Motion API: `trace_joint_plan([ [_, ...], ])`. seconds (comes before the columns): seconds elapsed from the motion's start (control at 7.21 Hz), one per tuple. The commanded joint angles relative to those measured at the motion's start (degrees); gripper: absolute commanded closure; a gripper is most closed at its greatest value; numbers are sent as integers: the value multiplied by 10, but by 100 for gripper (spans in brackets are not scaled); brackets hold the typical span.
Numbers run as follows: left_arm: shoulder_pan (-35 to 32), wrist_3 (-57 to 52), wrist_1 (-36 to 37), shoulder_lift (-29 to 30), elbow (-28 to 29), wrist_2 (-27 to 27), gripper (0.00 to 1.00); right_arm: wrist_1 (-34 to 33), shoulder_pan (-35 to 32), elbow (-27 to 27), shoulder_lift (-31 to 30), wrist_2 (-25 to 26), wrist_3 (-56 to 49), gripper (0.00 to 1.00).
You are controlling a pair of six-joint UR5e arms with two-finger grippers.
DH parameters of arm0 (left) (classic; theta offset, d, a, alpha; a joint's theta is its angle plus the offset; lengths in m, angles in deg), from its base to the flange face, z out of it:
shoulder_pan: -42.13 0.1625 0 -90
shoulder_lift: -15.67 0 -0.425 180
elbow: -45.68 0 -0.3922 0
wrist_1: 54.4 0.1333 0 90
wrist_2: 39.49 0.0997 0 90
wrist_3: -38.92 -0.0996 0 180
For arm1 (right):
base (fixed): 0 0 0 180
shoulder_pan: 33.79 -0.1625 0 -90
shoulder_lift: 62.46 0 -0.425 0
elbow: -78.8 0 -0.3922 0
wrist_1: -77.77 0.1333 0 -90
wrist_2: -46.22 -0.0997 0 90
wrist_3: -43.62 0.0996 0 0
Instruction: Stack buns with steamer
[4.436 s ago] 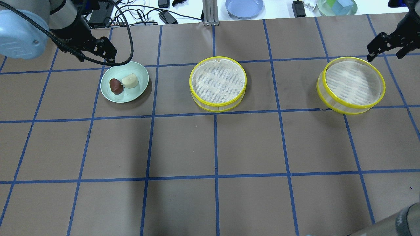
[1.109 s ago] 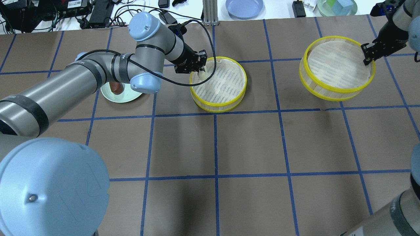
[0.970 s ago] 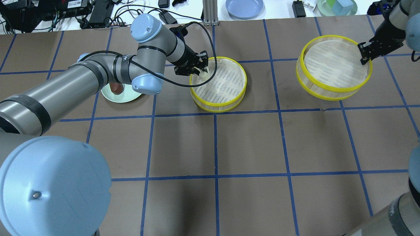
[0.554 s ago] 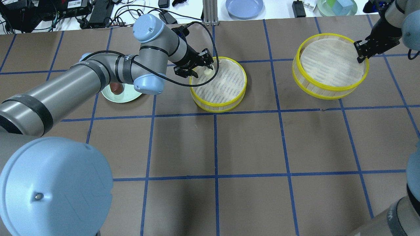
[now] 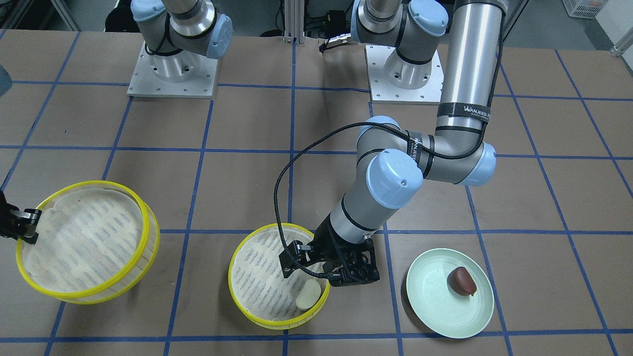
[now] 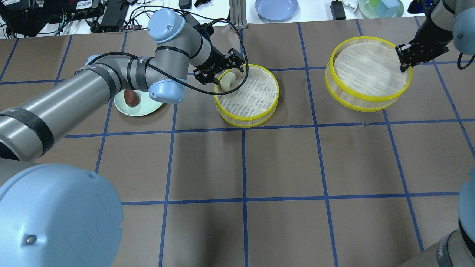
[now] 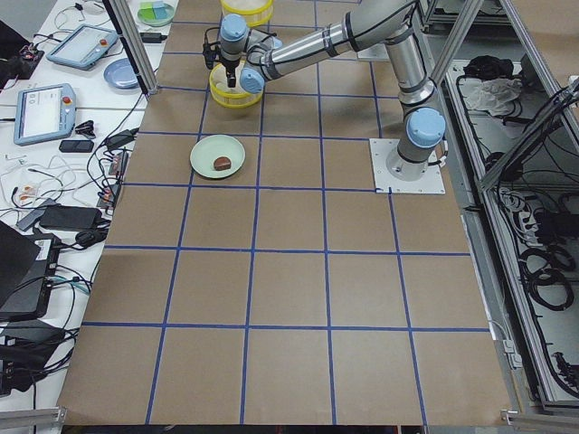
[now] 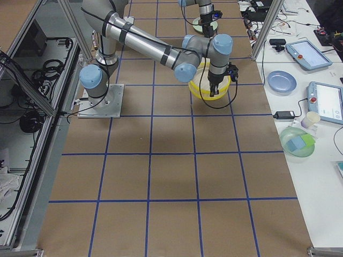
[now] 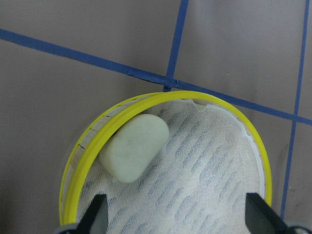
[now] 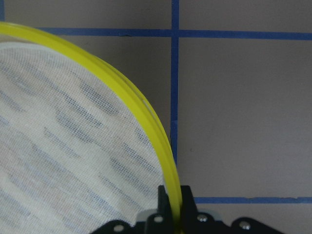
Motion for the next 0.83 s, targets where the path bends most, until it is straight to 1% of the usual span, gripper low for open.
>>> trace_joint_plan([
  [0.0,31,-85,-84,-31,13,65,0,3,-67,1,-6,-1,101,98],
  [0.14,57,-135,-121,-48,14,79,0,2,-115,1,-7,0,187,98],
  [0.28,90,-206,-145,-60,14,128,0,-11,-177,1,-1,-1,250,98],
  [0.42,120,-256,-154,-63,13,151,0,-36,-215,1,7,-3,315,98],
  [0.69,175,-285,-154,-54,7,174,0,-110,-271,-3,60,-2,394,99],
])
